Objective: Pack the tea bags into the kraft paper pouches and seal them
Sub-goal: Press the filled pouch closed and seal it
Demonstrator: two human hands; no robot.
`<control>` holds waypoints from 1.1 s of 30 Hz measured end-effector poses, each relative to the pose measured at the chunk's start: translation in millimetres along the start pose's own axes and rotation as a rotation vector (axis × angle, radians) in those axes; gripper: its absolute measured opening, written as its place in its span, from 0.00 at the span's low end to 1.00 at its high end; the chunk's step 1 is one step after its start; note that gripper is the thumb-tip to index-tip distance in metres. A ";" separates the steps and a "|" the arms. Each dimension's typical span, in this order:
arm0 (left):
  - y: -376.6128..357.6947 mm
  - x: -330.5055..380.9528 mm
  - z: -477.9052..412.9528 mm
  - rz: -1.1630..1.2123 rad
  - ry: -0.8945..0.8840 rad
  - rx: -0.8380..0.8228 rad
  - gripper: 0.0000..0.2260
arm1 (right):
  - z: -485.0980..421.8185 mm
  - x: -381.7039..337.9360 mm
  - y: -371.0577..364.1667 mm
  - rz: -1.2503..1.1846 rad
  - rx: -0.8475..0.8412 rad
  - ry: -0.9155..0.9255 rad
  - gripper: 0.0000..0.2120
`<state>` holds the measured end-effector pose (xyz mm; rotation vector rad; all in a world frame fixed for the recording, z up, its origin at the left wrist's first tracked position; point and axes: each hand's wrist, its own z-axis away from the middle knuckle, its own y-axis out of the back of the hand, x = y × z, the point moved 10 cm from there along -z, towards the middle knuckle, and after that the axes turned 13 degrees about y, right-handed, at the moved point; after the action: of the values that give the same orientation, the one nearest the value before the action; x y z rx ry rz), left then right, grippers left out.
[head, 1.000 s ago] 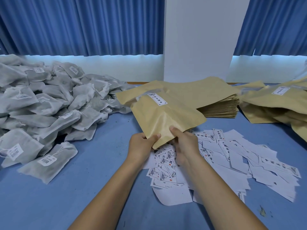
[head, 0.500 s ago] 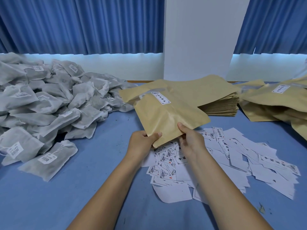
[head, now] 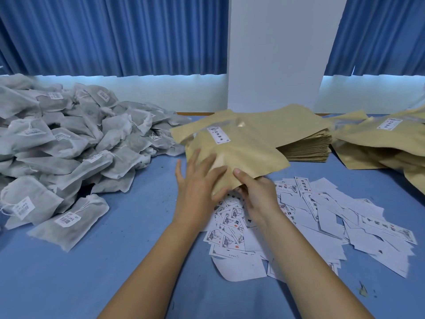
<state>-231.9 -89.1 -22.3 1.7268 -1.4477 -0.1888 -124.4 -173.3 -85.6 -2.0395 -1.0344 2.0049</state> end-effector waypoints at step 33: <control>16.2 -29.5 -6.4 0.425 0.204 0.082 0.03 | 2.0 21.1 -30.7 -0.032 -0.161 0.004 0.10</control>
<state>-249.3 -59.9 -18.9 1.4131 -1.6445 0.2704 -140.2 -139.7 -88.0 -2.0873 -1.2566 1.9601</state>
